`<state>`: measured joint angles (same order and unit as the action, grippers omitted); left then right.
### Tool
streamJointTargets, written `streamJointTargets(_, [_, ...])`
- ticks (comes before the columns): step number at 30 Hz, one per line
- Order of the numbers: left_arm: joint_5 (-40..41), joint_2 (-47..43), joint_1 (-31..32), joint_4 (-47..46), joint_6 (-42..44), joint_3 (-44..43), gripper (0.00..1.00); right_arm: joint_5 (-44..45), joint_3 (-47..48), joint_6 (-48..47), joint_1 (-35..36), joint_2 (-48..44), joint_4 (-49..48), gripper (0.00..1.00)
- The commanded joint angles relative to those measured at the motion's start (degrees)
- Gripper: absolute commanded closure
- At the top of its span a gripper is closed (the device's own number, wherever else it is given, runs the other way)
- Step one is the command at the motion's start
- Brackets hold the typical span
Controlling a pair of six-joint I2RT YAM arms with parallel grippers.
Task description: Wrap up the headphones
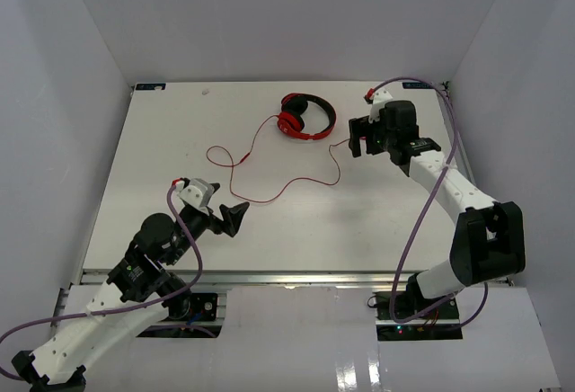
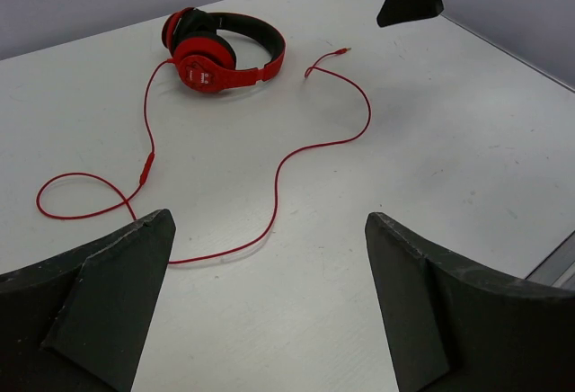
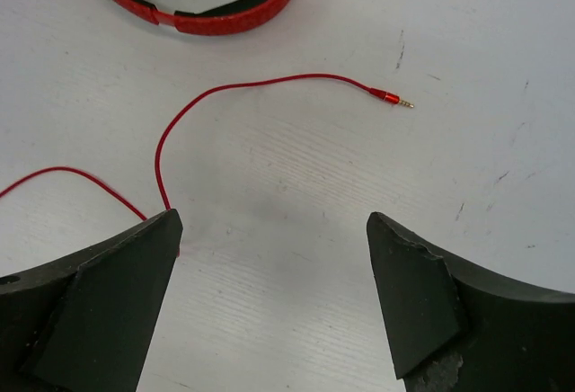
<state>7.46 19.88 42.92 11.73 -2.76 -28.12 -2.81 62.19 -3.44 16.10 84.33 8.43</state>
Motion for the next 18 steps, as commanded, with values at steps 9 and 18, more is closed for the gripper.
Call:
streamJointTargets(9, [0.29,0.29,-0.2,0.42,-0.73,-1.85,0.02,-17.07,18.98,-12.97,-1.61,17.72,-0.23,0.1])
streamJointTargets(18, [1.51,2.34,-0.29,1.45,-0.83,-2.4,0.02,-4.23,42.14,7.94,-1.99,37.96,4.21,0.05])
